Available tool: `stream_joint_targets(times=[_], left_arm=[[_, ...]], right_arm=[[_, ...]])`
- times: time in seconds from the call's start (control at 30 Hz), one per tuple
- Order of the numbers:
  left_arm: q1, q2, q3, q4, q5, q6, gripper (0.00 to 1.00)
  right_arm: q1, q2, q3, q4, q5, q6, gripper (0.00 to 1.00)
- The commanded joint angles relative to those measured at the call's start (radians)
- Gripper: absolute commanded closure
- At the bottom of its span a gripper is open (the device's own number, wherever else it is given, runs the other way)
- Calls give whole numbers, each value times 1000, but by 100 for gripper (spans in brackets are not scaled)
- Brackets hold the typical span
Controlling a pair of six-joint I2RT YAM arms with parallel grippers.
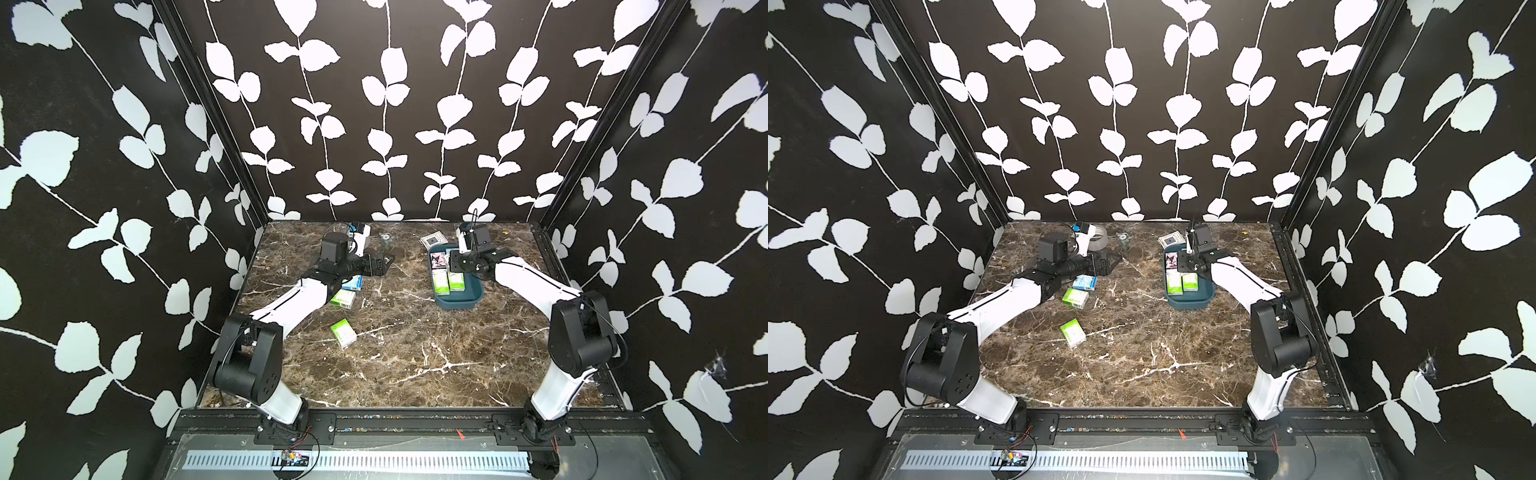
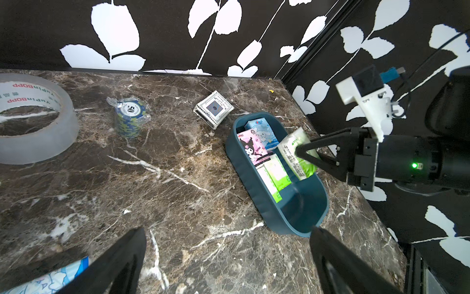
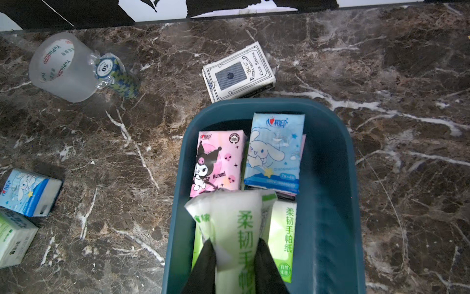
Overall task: Put the pocket tissues into the storage box
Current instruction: Place the pocket tissues in the storage box.
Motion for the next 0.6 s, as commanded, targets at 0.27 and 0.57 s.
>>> stream_joint_targets(times=[0.27, 0.57], left_arm=[[-4, -8, 41, 11, 3, 4, 1], [-4, -8, 43, 9, 2, 6, 1]], right_arm=[[7, 57, -63, 8, -54, 72, 83], [30, 96, -63, 14, -66, 96, 81]])
